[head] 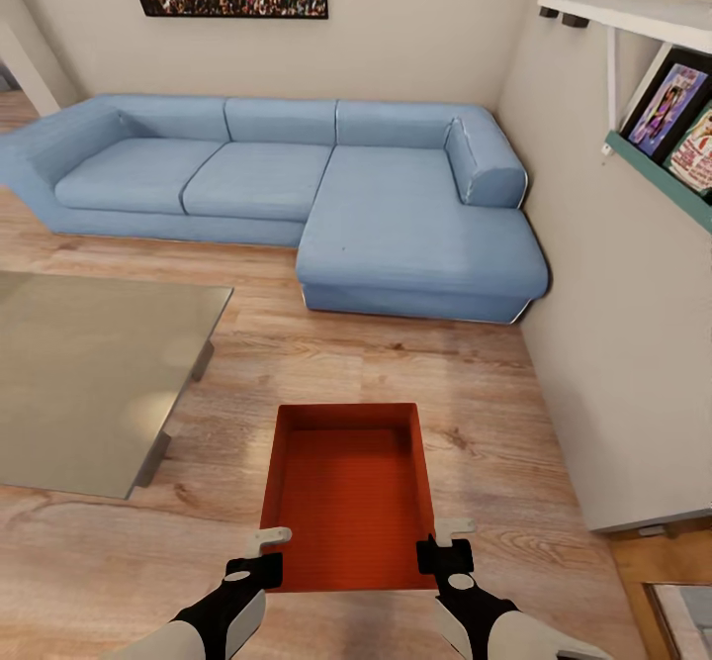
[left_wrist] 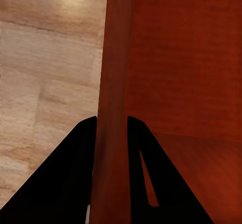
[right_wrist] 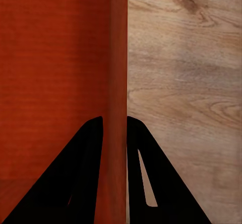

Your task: Move the two storage containers from the living room to the garage. In the garage, place one container on the floor and stack the other container on top of it (either order is fine).

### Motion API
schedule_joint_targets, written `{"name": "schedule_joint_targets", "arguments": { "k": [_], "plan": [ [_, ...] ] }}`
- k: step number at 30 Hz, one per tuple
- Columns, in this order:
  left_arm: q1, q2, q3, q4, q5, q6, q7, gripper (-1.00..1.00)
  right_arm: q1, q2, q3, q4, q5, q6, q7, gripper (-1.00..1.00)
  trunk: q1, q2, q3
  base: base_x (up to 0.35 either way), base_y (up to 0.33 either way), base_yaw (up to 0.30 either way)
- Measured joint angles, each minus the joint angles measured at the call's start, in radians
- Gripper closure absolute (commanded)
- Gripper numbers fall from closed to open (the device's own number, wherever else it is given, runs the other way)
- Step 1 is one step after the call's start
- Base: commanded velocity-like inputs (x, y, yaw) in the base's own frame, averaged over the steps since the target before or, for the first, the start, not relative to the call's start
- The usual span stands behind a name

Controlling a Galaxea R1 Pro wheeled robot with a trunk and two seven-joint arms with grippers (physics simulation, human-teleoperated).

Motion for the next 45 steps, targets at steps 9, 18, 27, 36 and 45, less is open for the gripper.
{"name": "schedule_joint_targets", "arguments": {
  "k": [9,18,27,36,45],
  "plan": [
    [0.0,0.0,0.001,0.0,-0.002,0.0,0.0,1.0,0.0,0.0,0.004,0.001,-0.005,-0.002,-0.001,1.0,-0.035,0.063,0.028,0.0,0.0,0.0],
    [0.0,0.0,0.001,0.0,-0.003,0.0,0.0,1.0,0.0,0.0,0.005,0.002,-0.007,-0.003,-0.001,1.0,-0.069,0.126,0.056,0.0,0.0,0.0],
    [0.0,0.001,0.0,0.0,-0.002,0.0,0.0,1.0,0.0,0.001,0.003,0.002,-0.003,-0.002,-0.004,1.0,-0.104,0.189,0.085,0.0,0.0,0.0],
    [0.0,0.0,-0.001,0.0,0.0,0.0,0.0,1.0,0.0,-0.001,0.004,0.001,-0.005,-0.002,0.001,1.0,-0.138,0.252,0.113,0.0,0.0,0.0],
    [0.0,0.001,0.0,-0.002,-0.002,-0.001,0.001,1.0,0.0,0.001,0.007,0.001,-0.009,-0.004,-0.003,1.0,-0.173,0.315,0.141,0.0,0.0,0.0]
  ]
}}
